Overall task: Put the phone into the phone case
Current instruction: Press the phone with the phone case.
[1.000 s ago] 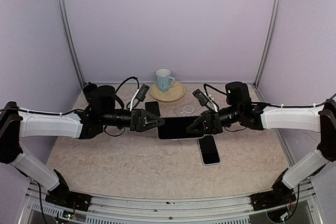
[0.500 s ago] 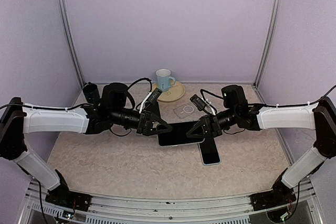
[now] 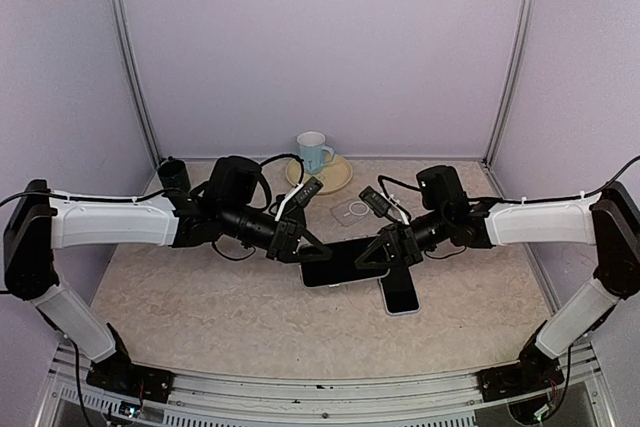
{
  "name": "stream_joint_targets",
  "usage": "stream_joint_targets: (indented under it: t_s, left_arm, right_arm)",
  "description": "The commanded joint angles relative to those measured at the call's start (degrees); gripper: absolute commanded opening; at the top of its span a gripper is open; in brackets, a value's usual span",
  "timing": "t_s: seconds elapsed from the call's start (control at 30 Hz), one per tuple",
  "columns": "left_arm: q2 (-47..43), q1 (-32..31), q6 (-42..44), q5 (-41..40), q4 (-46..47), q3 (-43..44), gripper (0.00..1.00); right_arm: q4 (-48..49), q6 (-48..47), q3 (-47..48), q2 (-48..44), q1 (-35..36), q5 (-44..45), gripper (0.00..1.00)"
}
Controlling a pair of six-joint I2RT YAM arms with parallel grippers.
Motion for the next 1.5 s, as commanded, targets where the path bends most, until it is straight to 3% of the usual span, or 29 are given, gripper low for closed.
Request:
stream_joint_targets:
  t_s: [0.0,0.1,0.27,0.5,0.93,1.47]
  left_arm:
    - [1.23,-0.61,1.77,1.44,-2.54,1.83,0.04]
    - [1.55,-0.7,1.64,1.51,-2.45,1.94,0.0]
    - [0.84,-0.55,-0.27,-0.9,0.18,0.91,0.0]
    - [-1.53,0.02,-5.64,-2.68,9.31,-2.99,0.0]
    - [-8.06,1.32,-20.1,-15.68,38.24,-16.59,0.0]
    - [-9.22,-2.1,-27.23,-31.75,59.56,-25.54,0.0]
  right_arm:
    - [-0.18,-1.22,2.2,0.02,0.43,-1.18,0.0]
    - [-0.54,-1.43,2.46,-0.05,0.42,-0.61,0.05]
    - [0.33,-0.28,2.51,-1.01,0.3,0.61,0.43]
    - [5.74,4.97,0.92,-4.36,-1.78,2.15,0.61]
    - [12.1,12.71,-2.84,-7.79,-5.32,11.78,0.72]
    - [22.41,20.21,-6.16,-7.43,-5.26,15.6,0.71]
